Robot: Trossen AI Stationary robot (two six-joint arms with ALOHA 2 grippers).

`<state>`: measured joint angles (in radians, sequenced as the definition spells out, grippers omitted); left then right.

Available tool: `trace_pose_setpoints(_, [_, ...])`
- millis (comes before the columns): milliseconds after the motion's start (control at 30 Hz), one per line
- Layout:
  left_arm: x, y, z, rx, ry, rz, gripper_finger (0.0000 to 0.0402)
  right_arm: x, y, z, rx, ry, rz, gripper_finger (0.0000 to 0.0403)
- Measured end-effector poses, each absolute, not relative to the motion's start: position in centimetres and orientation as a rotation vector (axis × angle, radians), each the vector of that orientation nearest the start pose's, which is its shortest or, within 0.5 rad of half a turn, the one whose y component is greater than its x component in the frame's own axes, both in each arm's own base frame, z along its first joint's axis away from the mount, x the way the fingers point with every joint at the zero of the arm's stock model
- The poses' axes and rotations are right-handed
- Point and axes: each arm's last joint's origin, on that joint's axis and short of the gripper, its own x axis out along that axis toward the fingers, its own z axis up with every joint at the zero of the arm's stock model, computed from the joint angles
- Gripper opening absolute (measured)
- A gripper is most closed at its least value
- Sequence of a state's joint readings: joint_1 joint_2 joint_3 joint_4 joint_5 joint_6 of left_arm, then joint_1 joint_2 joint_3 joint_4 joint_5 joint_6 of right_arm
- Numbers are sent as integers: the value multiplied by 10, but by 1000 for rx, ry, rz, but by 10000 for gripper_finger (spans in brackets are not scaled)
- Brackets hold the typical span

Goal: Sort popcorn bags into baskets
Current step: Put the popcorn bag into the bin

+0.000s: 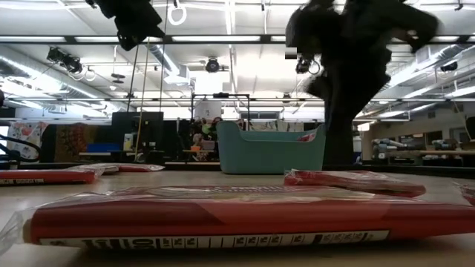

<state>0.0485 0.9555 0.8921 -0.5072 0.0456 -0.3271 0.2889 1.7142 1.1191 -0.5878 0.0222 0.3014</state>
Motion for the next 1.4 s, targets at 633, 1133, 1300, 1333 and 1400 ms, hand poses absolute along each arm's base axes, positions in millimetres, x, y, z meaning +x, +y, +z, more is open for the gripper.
trace_pose_setpoints(633, [195, 17, 310, -387, 590, -24, 121, 245, 192, 172, 1242, 877, -870, 98])
trace_pose_setpoints(1133, [192, -1, 306, -487, 683, -121, 121, 241, 151, 122, 1325, 664, -916, 207])
trace_pose_setpoints(1300, [188, -10, 303, -520, 744, -140, 121, 251, 142, 117, 1366, 578, -822, 193])
trace_pose_setpoints(1333, [185, -11, 303, -528, 760, -150, 121, 252, 140, 117, 1360, 574, -828, 190])
trace_pose_setpoints(1400, [178, -12, 304, -569, 789, -160, 121, 252, 136, 117, 1337, 553, -842, 182])
